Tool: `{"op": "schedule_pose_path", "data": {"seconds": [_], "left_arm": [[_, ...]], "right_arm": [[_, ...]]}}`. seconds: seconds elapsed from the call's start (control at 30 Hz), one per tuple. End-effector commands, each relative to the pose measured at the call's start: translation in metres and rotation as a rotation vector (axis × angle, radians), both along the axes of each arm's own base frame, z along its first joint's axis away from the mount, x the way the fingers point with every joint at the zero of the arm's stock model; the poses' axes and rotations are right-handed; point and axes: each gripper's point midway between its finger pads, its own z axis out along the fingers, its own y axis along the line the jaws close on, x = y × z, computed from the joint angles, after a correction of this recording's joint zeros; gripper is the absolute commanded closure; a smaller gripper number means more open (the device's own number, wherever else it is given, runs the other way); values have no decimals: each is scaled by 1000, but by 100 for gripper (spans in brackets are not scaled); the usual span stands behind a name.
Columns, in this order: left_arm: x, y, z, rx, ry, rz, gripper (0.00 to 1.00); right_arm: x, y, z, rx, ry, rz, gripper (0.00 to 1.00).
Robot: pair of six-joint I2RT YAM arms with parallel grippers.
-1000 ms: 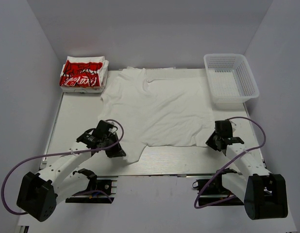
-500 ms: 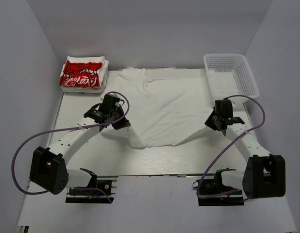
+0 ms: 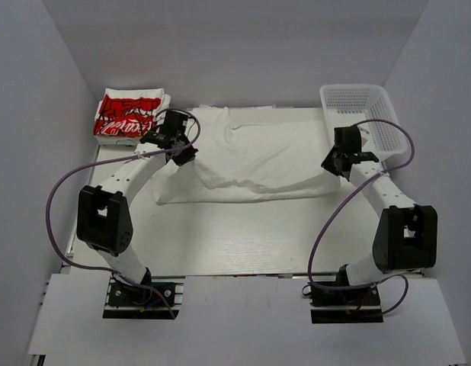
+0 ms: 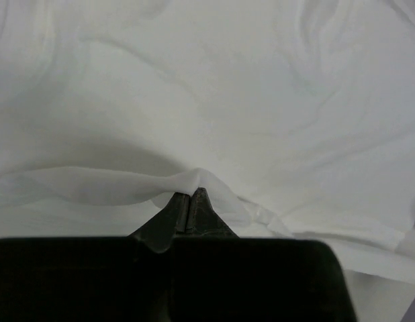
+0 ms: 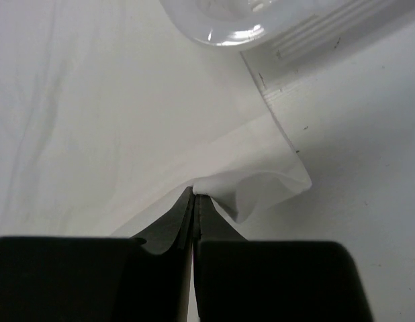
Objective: Fold and stack the t-shirts
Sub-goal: Fold the flattened tshirt in 1/3 of the way
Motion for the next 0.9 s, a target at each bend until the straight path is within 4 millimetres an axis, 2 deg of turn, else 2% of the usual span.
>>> {"op": "schedule_pose_path", "data": {"seconds": [0.0, 0.07, 0.1, 0.17, 0.2, 0.27, 0.3, 0.37, 0.43, 0.5, 0.53, 0.57, 0.63, 0.67, 0.7, 0.73, 0.77, 0.8, 0.83, 0.87], "left_arm": [[14, 22, 15, 51, -34, 63, 100], [25, 33, 21, 67, -59, 81, 100], [28, 32, 17, 67, -59, 81, 100], [38, 35, 21, 82, -78, 69, 100], [38, 36, 16, 84, -64, 48, 100], [46, 30, 12, 74, -61, 20, 100], [49, 29, 11, 80, -61, 13, 100], [51, 33, -1, 94, -34, 14, 100], [59, 36, 0, 91, -46, 23, 100], [64, 40, -9, 95, -29, 33, 100], [68, 43, -9, 110, -33, 46, 95], [69, 49, -13, 119, -25, 61, 90], [78, 54, -18, 130, -22, 78, 72], [79, 55, -20, 140, -14, 84, 29], [84, 60, -16, 139, -17, 95, 10], [87, 59, -21, 141, -10, 94, 0], [86, 59, -16, 143, -4, 94, 0], [87, 64, -20, 145, 6, 102, 0], [85, 64, -21, 153, 15, 95, 0], [85, 65, -14, 149, 0, 96, 0]], "right_arm": [[22, -8, 20, -45, -49, -29, 100], [31, -10, 17, -53, -43, -33, 100], [34, -9, 12, -62, -32, -28, 100], [40, -8, 14, -64, -38, -28, 100], [43, -8, 6, -71, -15, -26, 100], [48, -9, 9, -75, -16, -36, 100], [50, -12, 4, -87, -4, -48, 100], [57, -12, 7, -87, -18, -51, 100], [62, -13, 8, -99, -19, -59, 100], [65, -13, 1, -102, -3, -53, 100], [70, -11, 1, -98, -3, -46, 99], [73, -9, 1, -99, -2, -33, 93], [79, -6, 1, -97, -1, -19, 77], [83, -2, 6, -94, -8, 3, 71], [84, -2, 7, -93, -7, 8, 59], [84, -1, 6, -91, 0, 15, 53], [85, 9, 11, -77, -10, 61, 49], [83, 12, 13, -77, -12, 75, 37], [84, 15, 20, -82, -38, 93, 30], [77, 17, 18, -80, -32, 111, 21]]}}
